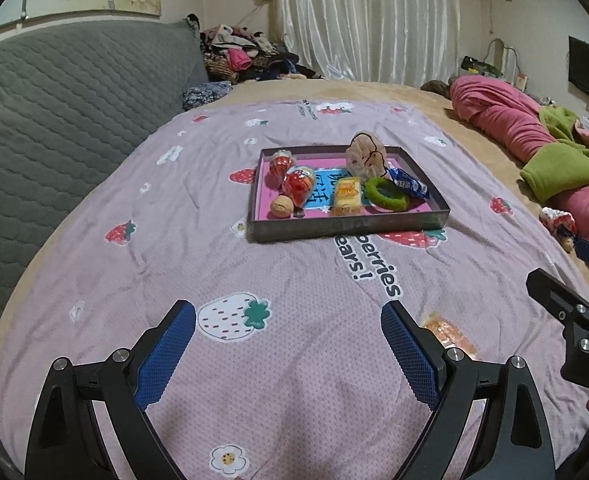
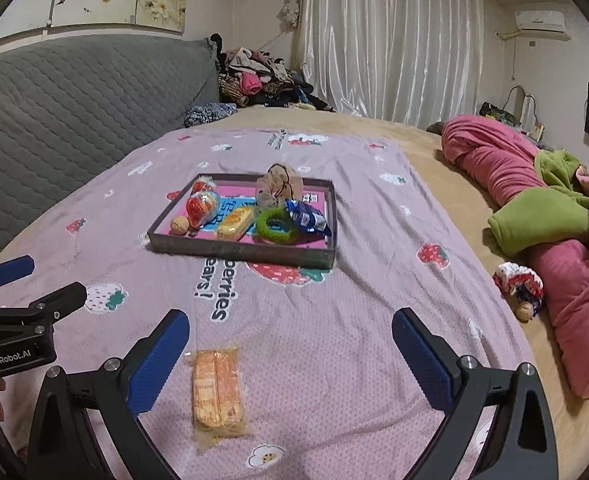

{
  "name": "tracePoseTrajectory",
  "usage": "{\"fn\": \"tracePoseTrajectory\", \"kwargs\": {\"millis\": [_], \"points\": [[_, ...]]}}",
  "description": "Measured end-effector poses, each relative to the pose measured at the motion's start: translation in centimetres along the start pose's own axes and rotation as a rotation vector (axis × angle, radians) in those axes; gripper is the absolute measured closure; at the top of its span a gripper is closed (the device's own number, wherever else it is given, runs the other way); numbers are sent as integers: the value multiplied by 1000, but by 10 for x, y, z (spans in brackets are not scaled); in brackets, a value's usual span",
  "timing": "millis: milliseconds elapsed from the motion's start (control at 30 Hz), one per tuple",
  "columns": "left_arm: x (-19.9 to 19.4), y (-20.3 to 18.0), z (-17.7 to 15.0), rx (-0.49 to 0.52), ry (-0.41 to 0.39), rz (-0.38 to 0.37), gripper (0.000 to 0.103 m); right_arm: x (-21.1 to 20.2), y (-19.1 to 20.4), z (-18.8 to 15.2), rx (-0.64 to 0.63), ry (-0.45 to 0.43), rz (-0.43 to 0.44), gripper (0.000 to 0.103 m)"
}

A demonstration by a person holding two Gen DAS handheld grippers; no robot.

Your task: Organize objects

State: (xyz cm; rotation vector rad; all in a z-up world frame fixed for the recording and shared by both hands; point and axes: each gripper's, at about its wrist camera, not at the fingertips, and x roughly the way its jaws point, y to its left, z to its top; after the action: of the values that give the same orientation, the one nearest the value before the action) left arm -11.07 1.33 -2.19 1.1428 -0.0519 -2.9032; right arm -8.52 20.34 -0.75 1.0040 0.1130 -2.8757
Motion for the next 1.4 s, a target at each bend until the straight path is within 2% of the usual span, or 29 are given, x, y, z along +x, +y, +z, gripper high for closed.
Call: {"fn": "tracePoseTrajectory", "kwargs": {"millis": [367,633,1133,1400], "points": [[13,-3,-14,-17,-4,-28,9,5,-3,-12,10,-17,-21,1],[26,-8,-27,-1,21,-17,9,12,-6,-26,26,-21,-23,1],[39,-11,-41,-5,-1,-22,9,18,-9,-41,32,-56,-15,1],[49,-12,-44,-23,4,-39,9,23,-10,-45,33,-39,-18,1]]}}
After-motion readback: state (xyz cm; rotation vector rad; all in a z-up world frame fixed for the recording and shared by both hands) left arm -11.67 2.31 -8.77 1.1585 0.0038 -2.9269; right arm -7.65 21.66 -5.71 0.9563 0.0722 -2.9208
